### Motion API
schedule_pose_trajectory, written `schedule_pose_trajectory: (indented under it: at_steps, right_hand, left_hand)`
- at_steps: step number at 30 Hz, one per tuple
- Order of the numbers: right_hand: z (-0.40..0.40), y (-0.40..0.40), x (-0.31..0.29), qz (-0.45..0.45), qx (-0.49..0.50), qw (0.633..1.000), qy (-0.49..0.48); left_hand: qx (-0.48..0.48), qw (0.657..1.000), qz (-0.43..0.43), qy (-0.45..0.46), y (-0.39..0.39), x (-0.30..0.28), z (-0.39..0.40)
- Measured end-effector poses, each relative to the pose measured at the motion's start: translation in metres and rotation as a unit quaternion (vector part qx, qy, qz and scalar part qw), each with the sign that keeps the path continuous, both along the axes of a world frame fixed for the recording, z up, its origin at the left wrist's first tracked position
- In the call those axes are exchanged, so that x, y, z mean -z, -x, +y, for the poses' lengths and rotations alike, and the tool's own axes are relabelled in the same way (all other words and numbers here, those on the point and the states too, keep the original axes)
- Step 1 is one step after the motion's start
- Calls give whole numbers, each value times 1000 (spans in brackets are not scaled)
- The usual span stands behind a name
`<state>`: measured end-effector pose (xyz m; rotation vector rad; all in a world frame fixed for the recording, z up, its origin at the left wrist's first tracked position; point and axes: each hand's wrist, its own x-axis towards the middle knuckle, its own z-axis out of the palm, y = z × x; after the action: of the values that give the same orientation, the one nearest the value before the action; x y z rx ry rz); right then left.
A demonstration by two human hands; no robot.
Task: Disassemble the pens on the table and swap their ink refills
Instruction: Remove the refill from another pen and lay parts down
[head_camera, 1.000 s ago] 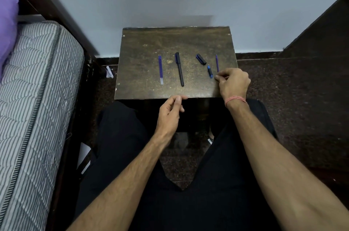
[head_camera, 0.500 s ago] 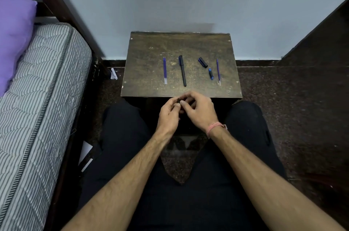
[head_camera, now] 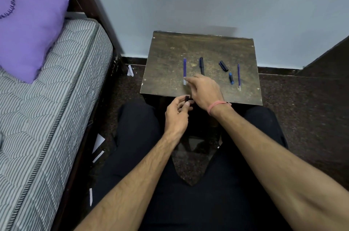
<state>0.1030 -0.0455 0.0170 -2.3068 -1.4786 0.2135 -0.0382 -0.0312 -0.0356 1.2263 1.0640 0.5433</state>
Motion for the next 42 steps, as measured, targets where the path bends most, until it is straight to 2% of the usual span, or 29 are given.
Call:
schedule_pose_trajectory:
  at_steps: [3, 14, 33, 38, 42]
  right_hand:
    - [10, 3, 2, -25, -4, 999, 33]
    - [19, 3, 0, -55, 11, 997, 47]
    - [71, -3, -10, -35, 200, 972, 114]
    - [84, -5, -17, -81, 199, 964, 157]
    - [86, -10, -19, -85, 190, 957, 200]
  left_hand:
    - [-6, 1000, -1, 3, -2, -1, 4]
    - [-3, 1000, -7, 5, 0, 0, 6]
    - [-29, 997, -44, 48, -1, -7, 9]
    - [-32, 997, -46, 47, 1, -8, 11]
    - [-32, 997, -49, 44, 6, -9, 12]
